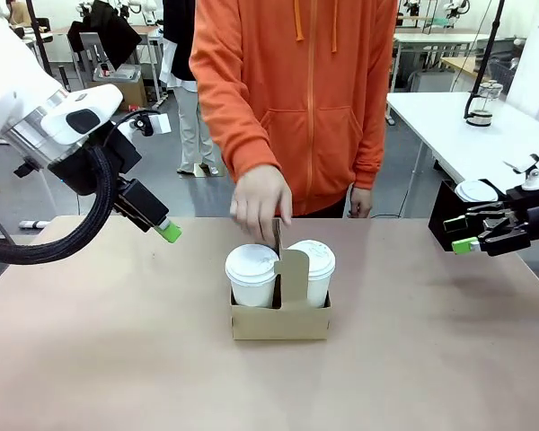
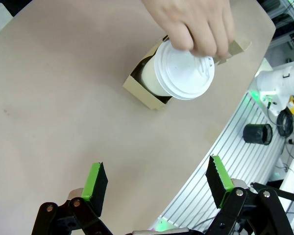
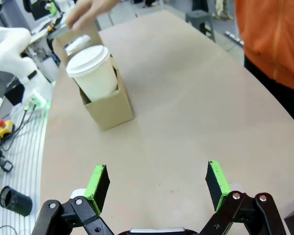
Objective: Pour a drink into a cup and package it in a carrier.
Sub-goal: Insert the held 600 ml Paper Cup into the Cup Carrier.
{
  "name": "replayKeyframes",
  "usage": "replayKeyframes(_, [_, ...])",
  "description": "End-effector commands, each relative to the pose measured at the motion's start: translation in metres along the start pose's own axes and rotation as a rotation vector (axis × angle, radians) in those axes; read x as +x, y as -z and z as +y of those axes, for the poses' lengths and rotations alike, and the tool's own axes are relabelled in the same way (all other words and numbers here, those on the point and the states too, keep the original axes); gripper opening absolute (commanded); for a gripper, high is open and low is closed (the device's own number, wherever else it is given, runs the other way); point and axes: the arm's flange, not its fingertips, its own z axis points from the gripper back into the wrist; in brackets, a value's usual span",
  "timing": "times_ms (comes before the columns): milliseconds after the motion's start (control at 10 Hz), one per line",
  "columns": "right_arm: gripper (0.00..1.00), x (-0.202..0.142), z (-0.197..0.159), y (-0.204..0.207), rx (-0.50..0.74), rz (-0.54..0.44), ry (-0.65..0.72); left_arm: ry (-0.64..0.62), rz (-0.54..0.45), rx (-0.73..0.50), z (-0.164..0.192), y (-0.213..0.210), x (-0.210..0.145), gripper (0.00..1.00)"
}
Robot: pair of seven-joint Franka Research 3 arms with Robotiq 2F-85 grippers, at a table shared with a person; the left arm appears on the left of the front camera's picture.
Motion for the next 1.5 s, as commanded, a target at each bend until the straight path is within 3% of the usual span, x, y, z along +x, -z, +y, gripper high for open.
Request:
replayKeyframes(0, [1.0, 0.0018, -0.0003, -0.0018, 0.003, 0.001, -0.004, -0.011, 0.008, 0.0, -0.0002, 0.0005, 0.0014, 1.0])
replayKeyframes(1400, [1.0, 0.0018, -0.0003, -0.0018, 0.003, 0.001, -0.004, -0.011, 0.008, 0.0, -0.0002, 0.0005, 0.0014, 1.0])
